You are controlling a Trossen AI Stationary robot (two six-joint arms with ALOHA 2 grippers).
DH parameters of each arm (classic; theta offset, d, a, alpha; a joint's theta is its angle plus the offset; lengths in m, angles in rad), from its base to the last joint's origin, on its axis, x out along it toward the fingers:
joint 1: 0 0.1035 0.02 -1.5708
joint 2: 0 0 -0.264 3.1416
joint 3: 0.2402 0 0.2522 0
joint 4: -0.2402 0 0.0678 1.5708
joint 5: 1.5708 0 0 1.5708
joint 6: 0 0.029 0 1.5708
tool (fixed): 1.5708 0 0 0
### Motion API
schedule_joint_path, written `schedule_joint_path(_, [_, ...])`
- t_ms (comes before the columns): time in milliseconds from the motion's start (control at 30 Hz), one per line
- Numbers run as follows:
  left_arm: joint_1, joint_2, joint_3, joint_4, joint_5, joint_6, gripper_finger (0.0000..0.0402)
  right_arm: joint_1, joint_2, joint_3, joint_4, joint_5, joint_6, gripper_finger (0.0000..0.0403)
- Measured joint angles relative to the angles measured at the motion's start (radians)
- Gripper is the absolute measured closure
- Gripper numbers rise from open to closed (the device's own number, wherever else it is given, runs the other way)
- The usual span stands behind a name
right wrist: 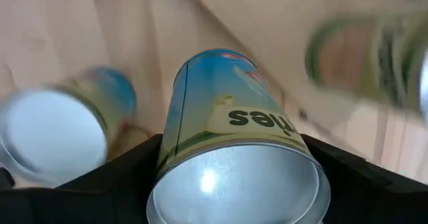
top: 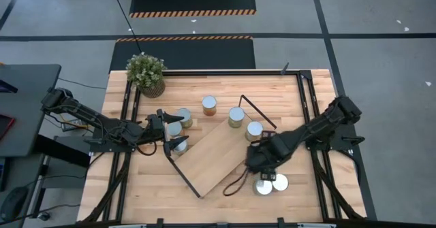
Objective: Pick and place cans onto a shelf
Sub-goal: Put the canned cherries on the shelf
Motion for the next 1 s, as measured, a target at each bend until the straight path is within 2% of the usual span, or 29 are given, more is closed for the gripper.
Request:
schedule_joint_path(300, [0.0,0.0,0.0,-0.004,0.0,0.008,0.0002,-0.084,0.283,0.402,-0.074,0.049,-0.348,0.0077])
schedule_joint_path(500, [0.0,0.0,0.0,-0.018,0.0,0.003,0.0002,-0.167,0.422,0.581,-0.199,0.05,-0.502,0.0077])
schedule_joint_path(633, [0.0,0.0,0.0,-0.024,0.0,0.003,0.0002,-0.215,0.476,0.633,-0.243,0.049,-0.569,0.0077])
schedule_joint_path(800, [0.0,0.0,0.0,-0.025,0.0,0.003,0.0002,-0.253,0.474,0.619,-0.237,-0.004,-0.629,0.0074])
schedule_joint_path(1000, [0.0,0.0,0.0,-0.024,0.0,0.002,0.0002,-0.272,0.476,0.614,-0.244,0.011,-0.639,0.0048])
